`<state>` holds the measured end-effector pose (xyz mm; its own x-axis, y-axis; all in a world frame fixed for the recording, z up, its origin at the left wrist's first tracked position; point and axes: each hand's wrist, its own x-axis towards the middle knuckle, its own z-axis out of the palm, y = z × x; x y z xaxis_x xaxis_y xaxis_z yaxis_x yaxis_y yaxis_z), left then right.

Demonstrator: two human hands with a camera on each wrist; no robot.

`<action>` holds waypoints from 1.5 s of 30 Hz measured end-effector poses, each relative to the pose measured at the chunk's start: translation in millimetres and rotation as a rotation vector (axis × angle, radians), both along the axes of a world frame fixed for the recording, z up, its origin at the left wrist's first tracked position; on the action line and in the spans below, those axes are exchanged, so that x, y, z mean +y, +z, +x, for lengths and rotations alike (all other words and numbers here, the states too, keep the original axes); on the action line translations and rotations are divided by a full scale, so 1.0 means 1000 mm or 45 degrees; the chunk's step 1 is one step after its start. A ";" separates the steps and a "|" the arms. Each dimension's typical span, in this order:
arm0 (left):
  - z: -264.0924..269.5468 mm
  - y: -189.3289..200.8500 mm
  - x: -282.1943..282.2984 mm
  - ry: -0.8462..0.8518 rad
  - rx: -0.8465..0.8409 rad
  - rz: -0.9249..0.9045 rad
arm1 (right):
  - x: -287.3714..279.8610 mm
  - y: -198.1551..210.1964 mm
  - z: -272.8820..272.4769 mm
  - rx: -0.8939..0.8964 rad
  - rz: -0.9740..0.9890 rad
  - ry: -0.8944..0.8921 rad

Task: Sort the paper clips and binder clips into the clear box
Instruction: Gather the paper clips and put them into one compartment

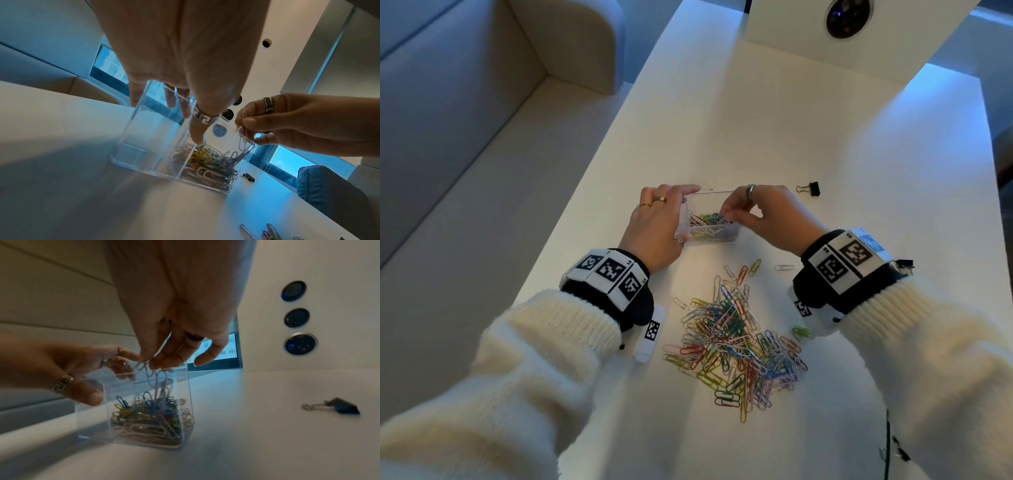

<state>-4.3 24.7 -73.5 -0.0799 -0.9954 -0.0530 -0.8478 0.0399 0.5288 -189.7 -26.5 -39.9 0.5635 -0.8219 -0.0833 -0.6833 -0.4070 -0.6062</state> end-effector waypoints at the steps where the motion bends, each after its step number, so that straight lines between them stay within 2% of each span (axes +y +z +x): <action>1: 0.000 0.000 0.000 0.001 0.002 0.002 | 0.000 -0.001 0.001 -0.064 0.005 -0.048; 4: -0.001 0.000 0.000 0.012 0.011 0.001 | 0.001 -0.003 0.005 -0.145 -0.024 -0.112; 6: -0.001 -0.001 0.000 0.019 0.011 0.002 | 0.003 -0.006 0.010 -0.119 -0.047 -0.099; 11: -0.002 0.000 0.000 0.016 -0.006 0.001 | 0.009 -0.020 0.015 0.249 -0.227 -0.056; 14: -0.001 0.000 0.001 0.018 -0.001 -0.004 | 0.013 -0.019 0.012 0.217 -0.331 -0.082; 16: -0.001 -0.001 0.001 0.013 -0.005 -0.008 | 0.017 -0.017 0.011 0.275 -0.365 0.044; 18: -0.002 -0.001 0.001 0.012 -0.016 -0.009 | 0.019 -0.019 0.009 0.500 -0.480 0.211; 20: -0.002 0.000 0.001 0.014 -0.021 -0.002 | 0.016 -0.017 0.005 0.645 -0.553 0.242; 22: -0.002 0.000 0.001 0.014 -0.021 0.001 | 0.012 -0.014 0.004 0.621 -0.546 0.203; 25: -0.002 -0.001 0.000 0.018 -0.015 0.000 | 0.012 -0.009 0.009 0.400 -0.355 0.142; 29: -0.003 0.000 0.000 0.019 -0.020 0.010 | 0.012 -0.006 0.014 0.629 -0.304 0.266; 34: -0.003 0.000 0.000 0.025 -0.020 0.021 | 0.009 0.002 0.012 0.476 -0.326 0.113; 39: -0.004 0.000 0.000 0.020 -0.035 0.017 | 0.014 -0.004 0.014 0.681 -0.261 0.267; 41: -0.004 0.000 0.000 0.021 -0.040 0.013 | 0.012 -0.004 0.012 0.572 -0.177 0.224; 43: -0.004 0.000 0.000 0.023 -0.040 0.012 | 0.009 0.001 0.009 0.347 -0.102 0.093; 45: -0.003 0.000 0.000 0.023 -0.040 0.014 | 0.008 0.004 0.008 0.264 -0.128 0.022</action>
